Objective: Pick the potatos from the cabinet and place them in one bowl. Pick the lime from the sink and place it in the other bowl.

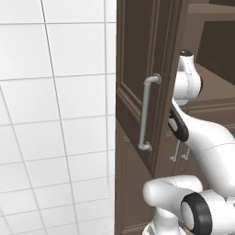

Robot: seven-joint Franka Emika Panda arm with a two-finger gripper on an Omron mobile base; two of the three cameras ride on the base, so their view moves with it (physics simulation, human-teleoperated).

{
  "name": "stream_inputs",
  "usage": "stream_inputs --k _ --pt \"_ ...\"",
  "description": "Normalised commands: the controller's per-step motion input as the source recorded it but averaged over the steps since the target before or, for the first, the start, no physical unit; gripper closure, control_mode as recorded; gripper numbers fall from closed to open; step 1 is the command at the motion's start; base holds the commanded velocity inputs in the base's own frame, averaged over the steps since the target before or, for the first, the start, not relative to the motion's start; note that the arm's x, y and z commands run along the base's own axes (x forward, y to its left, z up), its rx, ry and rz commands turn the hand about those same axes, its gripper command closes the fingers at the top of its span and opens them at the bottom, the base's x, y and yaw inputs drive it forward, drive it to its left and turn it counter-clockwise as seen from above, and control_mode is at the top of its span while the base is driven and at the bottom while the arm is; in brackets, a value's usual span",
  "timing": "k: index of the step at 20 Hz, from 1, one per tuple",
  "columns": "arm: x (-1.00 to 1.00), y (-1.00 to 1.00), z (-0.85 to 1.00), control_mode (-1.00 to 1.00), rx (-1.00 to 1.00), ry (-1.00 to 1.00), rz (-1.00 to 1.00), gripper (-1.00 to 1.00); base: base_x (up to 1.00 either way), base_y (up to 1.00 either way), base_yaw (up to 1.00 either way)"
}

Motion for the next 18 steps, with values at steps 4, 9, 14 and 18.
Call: stream_inputs --k 4,9,14,18 --pt "0.0 0.0 0.1 -1.0 0.0 -0.05 0.0 -1.0 0.0 0.0 0.0" --pt "0.0 -0.12 0.29 -1.0 0.0 -0.12 0.0 -1.0 0.0 0.0 0.0" --pt "-0.01 -0.32 0.37 -1.0 0.0 -0.15 0.0 -1.0 0.0 0.0 0.0" --pt "0.0 -0.39 0.34 -1.0 0.0 -0.14 0.0 -1.0 0.0 0.0 0.0"
